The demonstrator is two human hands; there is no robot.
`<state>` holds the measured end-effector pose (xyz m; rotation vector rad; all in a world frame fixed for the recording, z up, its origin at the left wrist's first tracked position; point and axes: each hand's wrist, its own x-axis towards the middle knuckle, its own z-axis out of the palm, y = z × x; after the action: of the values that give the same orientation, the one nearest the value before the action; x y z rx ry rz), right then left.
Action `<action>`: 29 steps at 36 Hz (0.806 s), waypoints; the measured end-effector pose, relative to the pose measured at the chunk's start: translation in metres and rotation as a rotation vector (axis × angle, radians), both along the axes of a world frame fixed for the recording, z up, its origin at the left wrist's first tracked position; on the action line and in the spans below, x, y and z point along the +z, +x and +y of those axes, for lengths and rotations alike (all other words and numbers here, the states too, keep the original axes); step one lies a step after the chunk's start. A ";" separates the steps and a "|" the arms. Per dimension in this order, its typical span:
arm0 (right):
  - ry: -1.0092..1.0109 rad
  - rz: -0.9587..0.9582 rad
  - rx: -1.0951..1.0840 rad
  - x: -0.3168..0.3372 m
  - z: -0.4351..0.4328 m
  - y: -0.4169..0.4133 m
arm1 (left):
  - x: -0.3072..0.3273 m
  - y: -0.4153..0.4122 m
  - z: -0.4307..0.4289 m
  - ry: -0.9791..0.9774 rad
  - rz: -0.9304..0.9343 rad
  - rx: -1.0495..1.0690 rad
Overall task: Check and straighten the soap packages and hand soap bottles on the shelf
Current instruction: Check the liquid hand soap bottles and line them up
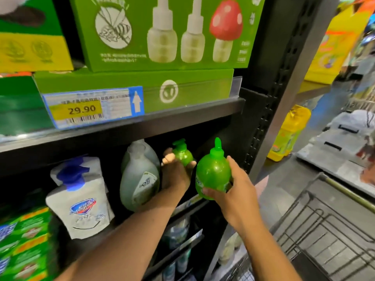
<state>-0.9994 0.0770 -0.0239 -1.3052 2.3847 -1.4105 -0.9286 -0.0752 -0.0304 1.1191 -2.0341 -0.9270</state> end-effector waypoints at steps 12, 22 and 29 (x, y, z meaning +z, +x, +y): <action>0.037 0.167 -0.017 -0.014 -0.040 -0.017 | -0.007 0.026 0.018 -0.059 -0.418 -0.028; 0.062 -0.007 0.127 -0.004 -0.069 -0.023 | -0.001 0.045 0.032 -0.100 -0.464 -0.025; 0.190 -0.104 0.273 -0.009 -0.085 -0.031 | -0.001 0.049 0.034 -0.106 -0.453 -0.049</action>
<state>-1.0303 -0.0076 -0.0325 -1.4045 2.1167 -1.1194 -0.8798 -0.0413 -0.0315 1.3152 -2.4474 -0.6157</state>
